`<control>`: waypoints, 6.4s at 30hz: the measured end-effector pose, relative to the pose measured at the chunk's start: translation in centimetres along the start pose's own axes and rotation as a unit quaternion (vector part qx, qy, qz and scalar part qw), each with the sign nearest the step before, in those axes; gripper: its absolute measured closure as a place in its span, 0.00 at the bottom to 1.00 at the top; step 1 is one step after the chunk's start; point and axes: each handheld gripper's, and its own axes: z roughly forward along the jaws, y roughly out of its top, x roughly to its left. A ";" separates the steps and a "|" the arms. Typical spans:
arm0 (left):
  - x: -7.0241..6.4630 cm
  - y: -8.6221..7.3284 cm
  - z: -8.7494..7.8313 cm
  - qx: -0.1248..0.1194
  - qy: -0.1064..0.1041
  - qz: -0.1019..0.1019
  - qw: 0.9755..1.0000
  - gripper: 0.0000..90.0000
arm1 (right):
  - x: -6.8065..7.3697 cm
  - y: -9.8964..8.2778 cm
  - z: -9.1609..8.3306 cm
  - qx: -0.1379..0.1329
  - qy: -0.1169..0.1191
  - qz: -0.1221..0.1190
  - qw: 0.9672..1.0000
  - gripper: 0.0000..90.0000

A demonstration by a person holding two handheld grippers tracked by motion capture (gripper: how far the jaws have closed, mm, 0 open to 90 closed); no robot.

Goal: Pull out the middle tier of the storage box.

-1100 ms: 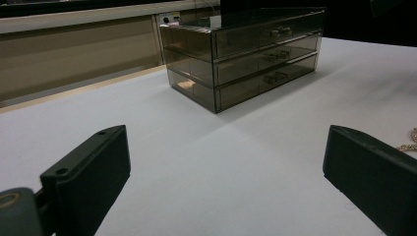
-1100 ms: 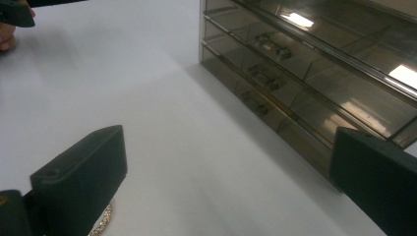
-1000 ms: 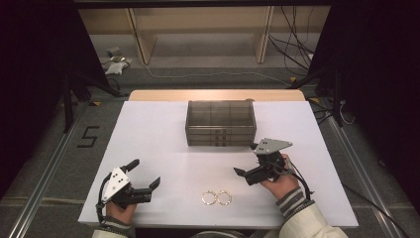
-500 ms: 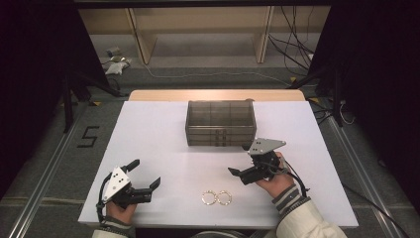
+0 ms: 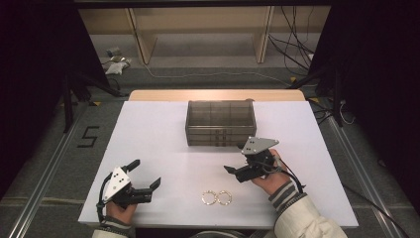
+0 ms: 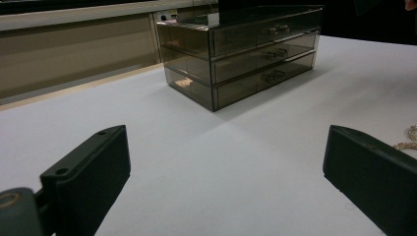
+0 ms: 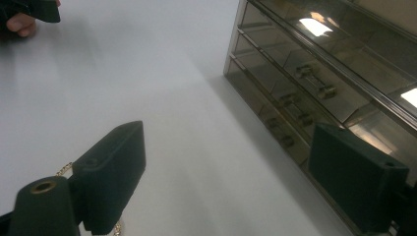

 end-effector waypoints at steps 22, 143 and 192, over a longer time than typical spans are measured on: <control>0.0 0.0 -0.1 -0.001 0.001 0.002 1.000 0.04 | 2.3 0.7 -0.6 -0.007 -0.077 -0.100 0.992 0.32; 0.0 0.0 -0.1 -0.003 0.003 0.003 1.000 0.06 | 4.2 -2.0 11.0 0.177 -0.367 -0.471 0.783 0.72; 0.0 0.0 -0.1 0.000 0.001 0.004 1.000 0.06 | 4.1 -1.4 11.9 0.213 -0.373 -0.458 0.778 0.89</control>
